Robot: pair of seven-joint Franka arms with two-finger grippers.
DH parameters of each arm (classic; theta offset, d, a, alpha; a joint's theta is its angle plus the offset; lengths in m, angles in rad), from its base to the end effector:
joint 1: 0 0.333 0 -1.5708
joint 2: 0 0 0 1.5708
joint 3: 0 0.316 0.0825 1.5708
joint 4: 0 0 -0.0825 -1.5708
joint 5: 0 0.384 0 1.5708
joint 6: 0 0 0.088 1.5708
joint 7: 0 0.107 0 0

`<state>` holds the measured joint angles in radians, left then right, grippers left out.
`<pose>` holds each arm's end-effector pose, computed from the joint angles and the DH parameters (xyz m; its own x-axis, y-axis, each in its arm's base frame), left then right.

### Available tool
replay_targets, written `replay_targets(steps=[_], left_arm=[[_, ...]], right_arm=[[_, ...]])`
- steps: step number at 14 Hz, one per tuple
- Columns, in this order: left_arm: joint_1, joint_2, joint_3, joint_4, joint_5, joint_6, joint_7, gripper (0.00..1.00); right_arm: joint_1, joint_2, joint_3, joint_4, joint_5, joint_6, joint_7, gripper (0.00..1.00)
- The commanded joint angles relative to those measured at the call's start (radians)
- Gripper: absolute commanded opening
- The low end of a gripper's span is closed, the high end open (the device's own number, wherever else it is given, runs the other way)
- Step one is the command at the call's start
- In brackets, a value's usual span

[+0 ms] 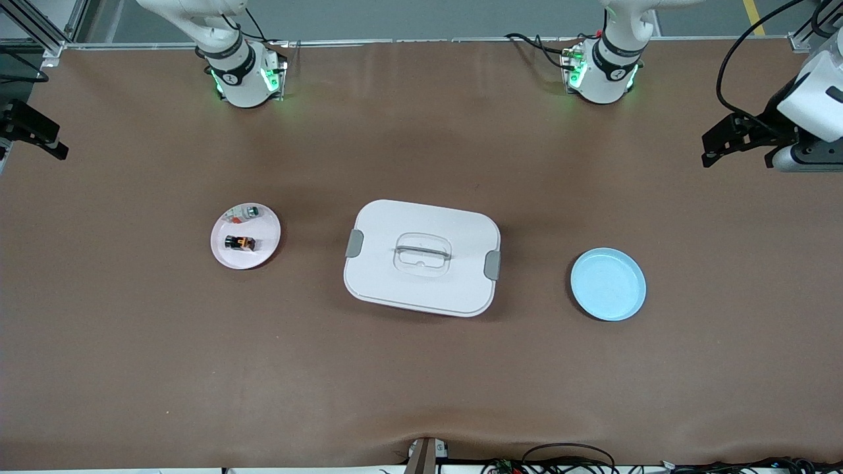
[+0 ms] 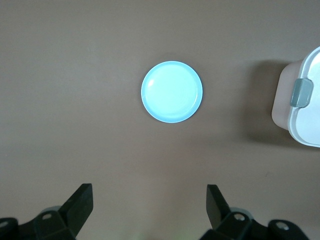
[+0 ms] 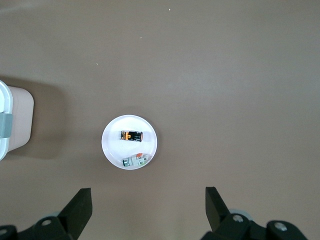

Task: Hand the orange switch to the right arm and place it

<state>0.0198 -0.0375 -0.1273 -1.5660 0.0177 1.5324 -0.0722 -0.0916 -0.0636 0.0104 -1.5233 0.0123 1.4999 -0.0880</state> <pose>0.5362 -0.0573 0.6437 0.9994 -0.0346 0.0052 -0.0344 -0.9992 -0.0221 0.5254 -0.0411 0.6748 0.9991 0.0077 0.0411 0.0081 -0.9999 -0.0080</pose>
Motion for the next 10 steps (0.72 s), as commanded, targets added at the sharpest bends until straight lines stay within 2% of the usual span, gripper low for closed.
replay_targets(steps=[1, 10], left_arm=[[-0.003, 0.002, 0.003, 0.018, 0.019, -0.017, -0.001, 1.0], [-0.003, 0.001, 0.003, 0.018, 0.018, -0.017, -0.001, 1.0]], right_arm=[[-0.014, 0.016, 0.013, 0.034, -0.002, -0.021, 0.01, 1.0], [-0.011, 0.018, 0.013, 0.034, 0.001, -0.021, 0.017, 1.0]])
